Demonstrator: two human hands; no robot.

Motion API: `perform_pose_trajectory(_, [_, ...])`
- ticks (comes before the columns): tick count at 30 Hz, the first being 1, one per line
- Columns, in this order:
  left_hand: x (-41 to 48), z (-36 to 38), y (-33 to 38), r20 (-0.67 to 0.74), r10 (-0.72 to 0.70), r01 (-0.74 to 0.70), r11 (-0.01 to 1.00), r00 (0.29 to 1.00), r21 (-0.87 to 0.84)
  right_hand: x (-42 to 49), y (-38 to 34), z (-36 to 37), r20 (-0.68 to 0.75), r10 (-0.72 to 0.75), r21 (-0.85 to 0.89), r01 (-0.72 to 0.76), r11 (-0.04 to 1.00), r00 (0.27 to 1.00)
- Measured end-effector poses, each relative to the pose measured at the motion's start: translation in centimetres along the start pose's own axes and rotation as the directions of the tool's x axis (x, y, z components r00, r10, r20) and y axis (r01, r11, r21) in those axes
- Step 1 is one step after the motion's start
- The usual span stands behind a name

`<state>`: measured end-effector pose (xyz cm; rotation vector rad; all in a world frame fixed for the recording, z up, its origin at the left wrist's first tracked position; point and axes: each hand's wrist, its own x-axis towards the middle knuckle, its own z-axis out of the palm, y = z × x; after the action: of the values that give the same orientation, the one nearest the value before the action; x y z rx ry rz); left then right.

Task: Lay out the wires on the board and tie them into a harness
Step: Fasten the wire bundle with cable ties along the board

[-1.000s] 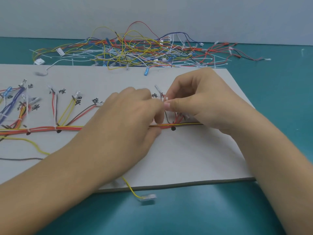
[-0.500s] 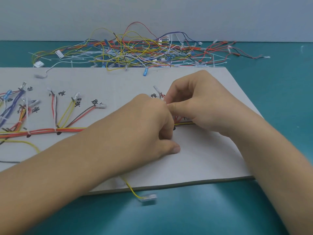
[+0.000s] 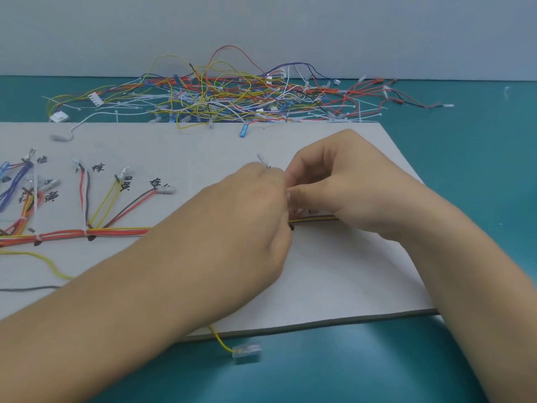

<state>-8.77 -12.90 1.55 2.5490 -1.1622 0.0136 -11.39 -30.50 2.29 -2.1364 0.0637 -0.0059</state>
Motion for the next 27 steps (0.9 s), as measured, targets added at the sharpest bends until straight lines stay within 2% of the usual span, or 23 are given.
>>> perform_pose_trajectory(2, [0.0, -0.4, -0.4, -0.015, -0.063, 0.059, 0.980, 0.998, -0.191, -0.2, -0.1, -0.3, 0.028, 0.011, -0.003, -0.011, 1.000, 1.000])
perform_pose_trajectory(4, [0.2, -0.5, -0.8, -0.008, -0.135, 0.121, 0.910, 0.991, -0.396, -0.3, -0.2, -0.6, 0.047, 0.017, -0.002, -0.017, 1.000, 0.999])
perform_pose_trajectory(7, [0.8, -0.3, -0.8, 0.058, -0.255, 0.221, 0.675, 0.965, -0.703, -0.5, -0.3, -0.9, 0.066, 0.027, 0.013, -0.028, 1.000, 0.997])
perform_pose_trajectory(12, [0.6, 0.2, -0.7, 0.137, -0.251, 0.239, 0.444, 0.958, -0.863, -0.3, -0.1, -1.1, 0.089, 0.031, 0.027, -0.034, 0.999, 0.996])
perform_pose_trajectory(16, [0.7, 0.4, -0.7, 0.197, -0.287, 0.277, 0.274, 0.937, -0.921, -0.3, 0.1, -1.1, 0.086, 0.023, 0.031, -0.026, 0.999, 0.996])
perform_pose_trajectory(19, [0.8, 0.7, -0.7, 0.208, -0.319, 0.289, 0.233, 0.925, -0.929, -0.2, 0.2, -1.0, 0.079, 0.023, 0.034, -0.026, 0.999, 0.997])
perform_pose_trajectory(27, [0.3, 1.4, -0.5, 0.091, -0.368, 0.202, 0.274, 0.925, -0.940, -0.2, 0.4, -1.3, 0.092, 0.009, 0.028, -0.012, 1.000, 0.996])
